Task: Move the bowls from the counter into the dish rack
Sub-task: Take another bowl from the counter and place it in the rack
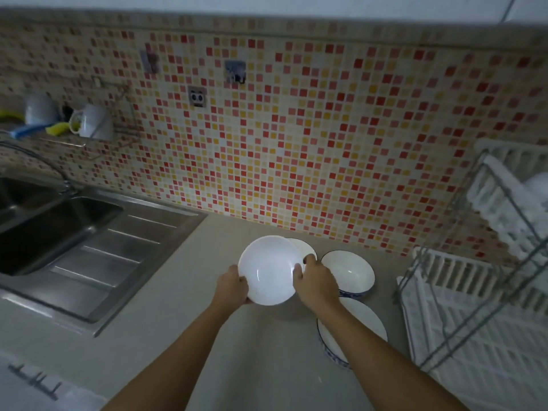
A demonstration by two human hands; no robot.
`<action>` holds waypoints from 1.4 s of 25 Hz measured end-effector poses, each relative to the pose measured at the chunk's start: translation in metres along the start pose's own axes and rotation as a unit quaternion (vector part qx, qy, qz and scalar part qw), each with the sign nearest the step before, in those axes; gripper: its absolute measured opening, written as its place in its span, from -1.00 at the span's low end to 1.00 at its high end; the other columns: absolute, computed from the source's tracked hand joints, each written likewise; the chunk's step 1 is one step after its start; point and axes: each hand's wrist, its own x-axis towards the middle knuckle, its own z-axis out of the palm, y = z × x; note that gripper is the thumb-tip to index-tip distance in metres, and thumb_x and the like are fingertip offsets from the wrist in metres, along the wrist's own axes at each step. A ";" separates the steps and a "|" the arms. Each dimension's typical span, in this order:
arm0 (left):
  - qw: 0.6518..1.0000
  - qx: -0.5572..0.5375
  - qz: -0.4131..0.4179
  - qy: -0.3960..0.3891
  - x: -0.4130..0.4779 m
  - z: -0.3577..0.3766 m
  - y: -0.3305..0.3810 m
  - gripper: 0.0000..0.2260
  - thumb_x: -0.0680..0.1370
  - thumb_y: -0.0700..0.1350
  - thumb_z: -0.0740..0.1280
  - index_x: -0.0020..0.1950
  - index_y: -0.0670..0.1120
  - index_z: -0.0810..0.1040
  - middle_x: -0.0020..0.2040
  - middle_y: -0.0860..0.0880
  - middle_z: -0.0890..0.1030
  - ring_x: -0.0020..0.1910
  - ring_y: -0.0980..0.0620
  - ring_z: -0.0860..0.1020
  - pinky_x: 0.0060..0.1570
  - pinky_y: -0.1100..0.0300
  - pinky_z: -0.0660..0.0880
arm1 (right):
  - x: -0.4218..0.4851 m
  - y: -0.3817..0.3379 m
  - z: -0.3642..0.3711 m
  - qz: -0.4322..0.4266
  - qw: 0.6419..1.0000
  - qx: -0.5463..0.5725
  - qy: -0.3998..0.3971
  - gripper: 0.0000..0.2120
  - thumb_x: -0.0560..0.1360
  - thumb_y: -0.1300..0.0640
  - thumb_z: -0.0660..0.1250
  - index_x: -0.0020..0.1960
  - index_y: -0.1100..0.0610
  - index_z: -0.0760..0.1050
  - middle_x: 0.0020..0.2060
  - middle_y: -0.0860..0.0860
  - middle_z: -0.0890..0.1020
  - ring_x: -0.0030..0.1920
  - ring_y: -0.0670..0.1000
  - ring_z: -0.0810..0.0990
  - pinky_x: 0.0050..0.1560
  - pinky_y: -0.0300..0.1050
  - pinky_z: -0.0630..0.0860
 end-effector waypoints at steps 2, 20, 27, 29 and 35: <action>0.998 -0.054 0.038 0.020 -0.013 -0.002 0.026 -0.70 0.58 -0.26 0.13 0.32 -0.26 0.33 0.31 -0.25 0.42 0.20 -0.25 0.48 -0.08 -0.09 0.63 | -0.006 -0.005 -0.027 0.018 0.992 0.118 -0.030 -0.55 0.59 -0.07 0.11 0.40 0.12 0.25 0.25 0.10 0.53 0.17 0.13 0.55 0.10 -0.01 0.55; 0.787 0.158 0.592 0.077 -0.195 0.037 0.327 -0.50 0.56 -0.26 0.19 0.48 -0.06 0.16 0.31 -0.06 0.43 -0.21 0.14 0.41 -0.40 0.42 0.27 | -0.113 0.117 -0.368 -0.228 0.914 -0.117 0.314 -0.29 0.48 0.15 0.32 0.53 0.08 0.05 0.41 0.02 0.34 0.31 0.04 0.41 0.19 -0.06 0.44; 0.763 0.109 0.628 0.107 -0.212 0.109 0.363 -0.55 0.55 -0.26 0.23 0.43 -0.14 0.27 0.32 -0.14 0.44 -0.13 0.03 0.49 -0.25 0.34 0.38 | -0.109 0.211 -0.421 -0.150 0.959 0.237 0.027 0.03 0.21 -0.41 0.38 0.52 -0.08 0.01 0.43 -0.12 0.30 0.39 -0.06 0.36 0.36 -0.01 0.38; 0.758 0.126 0.635 0.079 -0.214 0.129 0.373 -0.48 0.52 -0.19 0.31 0.45 -0.10 0.23 0.39 -0.12 0.36 0.03 0.04 0.48 -0.04 0.19 0.50 | -0.101 0.231 -0.425 -0.148 0.962 0.225 0.042 0.00 0.23 -0.28 0.43 0.52 -0.07 0.03 0.41 -0.05 0.37 0.36 -0.01 0.42 0.32 0.09 0.44; 0.793 0.155 0.569 -0.153 -0.203 0.158 0.381 -0.19 0.36 0.25 0.33 0.49 0.21 -0.04 0.57 0.05 -0.07 0.54 -0.08 0.00 0.44 -0.22 0.08 | -0.087 0.277 -0.420 -0.162 0.968 0.153 0.115 0.14 0.09 -0.27 0.54 0.51 -0.04 0.06 0.46 -0.05 0.23 0.41 0.00 0.30 0.37 0.09 0.39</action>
